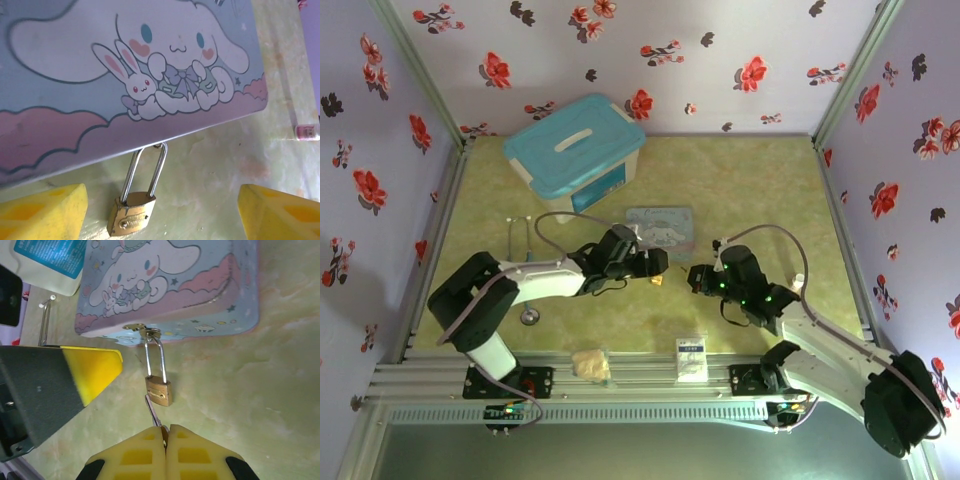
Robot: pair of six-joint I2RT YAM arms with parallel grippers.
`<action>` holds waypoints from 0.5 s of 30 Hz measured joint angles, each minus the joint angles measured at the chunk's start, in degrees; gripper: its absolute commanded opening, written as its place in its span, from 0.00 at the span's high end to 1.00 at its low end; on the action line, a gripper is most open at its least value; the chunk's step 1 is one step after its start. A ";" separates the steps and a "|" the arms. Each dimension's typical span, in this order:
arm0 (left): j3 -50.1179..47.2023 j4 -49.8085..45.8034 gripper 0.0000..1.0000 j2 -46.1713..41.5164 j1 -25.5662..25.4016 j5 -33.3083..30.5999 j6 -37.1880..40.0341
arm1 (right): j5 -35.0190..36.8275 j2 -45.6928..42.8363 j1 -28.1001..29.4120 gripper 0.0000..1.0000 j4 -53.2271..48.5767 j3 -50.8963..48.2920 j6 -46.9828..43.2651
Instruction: Unlock a padlock with a key
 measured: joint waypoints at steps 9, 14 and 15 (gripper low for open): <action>1.86 -1.05 0.31 5.88 -3.28 0.04 0.72 | 0.70 -4.44 -0.31 1.00 -2.16 -3.43 0.04; 2.49 -0.42 0.39 7.15 -3.50 0.20 0.39 | 0.74 -5.79 -0.31 1.00 -2.56 -4.07 0.04; 2.75 -0.31 0.41 7.50 -3.67 0.20 0.35 | 0.74 -6.19 -0.31 1.00 -2.56 -4.33 0.04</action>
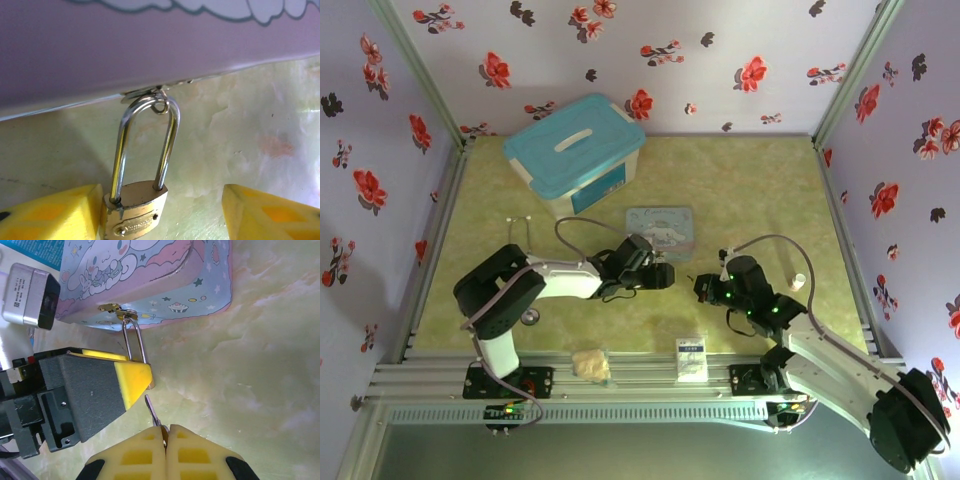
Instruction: Unlock a padlock with a key
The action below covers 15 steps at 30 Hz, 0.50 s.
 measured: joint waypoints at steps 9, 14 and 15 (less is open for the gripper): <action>0.09 0.15 0.66 0.68 -0.52 -0.26 -1.09 | 0.00 -0.57 -0.04 1.00 0.07 -0.94 0.15; -0.09 1.01 0.71 0.68 -0.52 -1.18 -1.38 | -0.07 1.44 -0.04 1.00 1.77 -1.88 0.68; -0.20 1.31 0.73 0.68 -0.55 -1.36 -1.40 | -0.07 2.27 -0.04 1.00 2.05 -1.92 0.68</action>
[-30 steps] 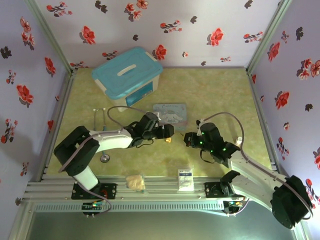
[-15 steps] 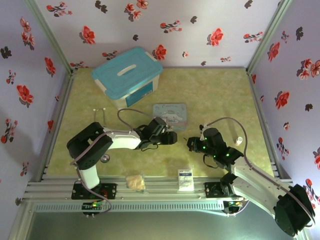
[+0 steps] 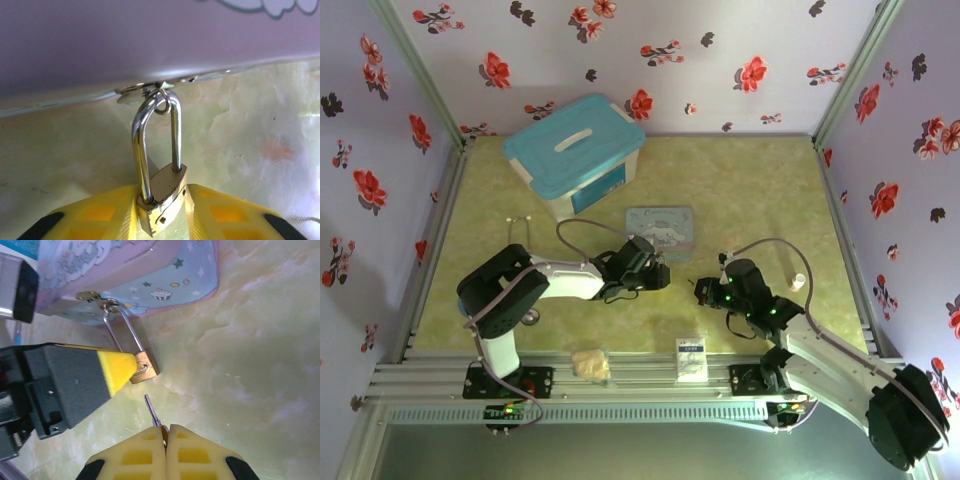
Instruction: Unlock a padlock with a key
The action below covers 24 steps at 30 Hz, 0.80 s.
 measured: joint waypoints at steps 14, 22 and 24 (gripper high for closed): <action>-0.59 4.17 0.50 1.22 -2.93 -5.84 -1.68 | 0.02 2.97 0.00 1.00 3.02 -0.37 0.46; -0.61 5.75 0.60 2.45 -3.23 -8.87 -2.34 | 0.57 1.77 0.00 1.00 2.73 -1.97 0.94; -0.55 6.29 0.55 2.71 -3.28 -9.03 -2.34 | 0.70 1.81 0.00 1.00 2.80 -2.16 1.07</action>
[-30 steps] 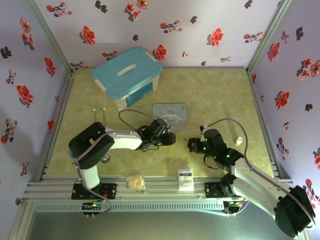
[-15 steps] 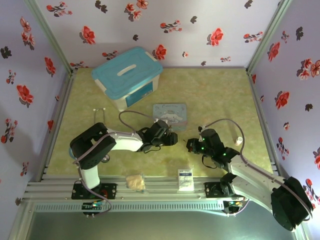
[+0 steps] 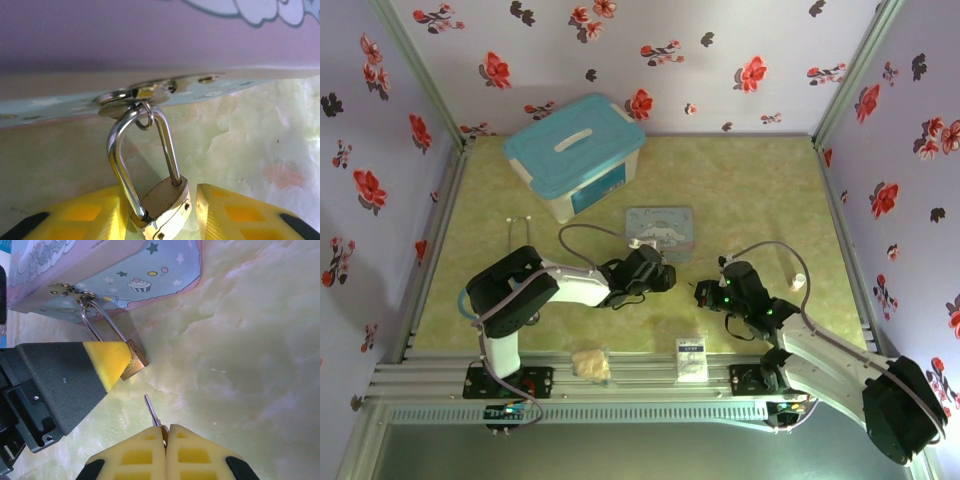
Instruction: Unlock a padlock with a key
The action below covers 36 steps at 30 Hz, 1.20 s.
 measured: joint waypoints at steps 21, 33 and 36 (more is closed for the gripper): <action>1.11 6.43 0.85 3.34 -0.13 -0.76 -2.45 | -0.70 6.03 -0.04 1.00 7.02 -1.70 3.48; -5.01 16.68 0.96 2.01 0.87 1.16 -11.21 | -6.43 12.04 -1.97 1.00 18.05 -1.95 8.33; -6.45 18.78 0.97 1.27 1.09 1.16 -13.55 | -8.98 14.16 -3.61 1.00 21.77 -2.73 9.57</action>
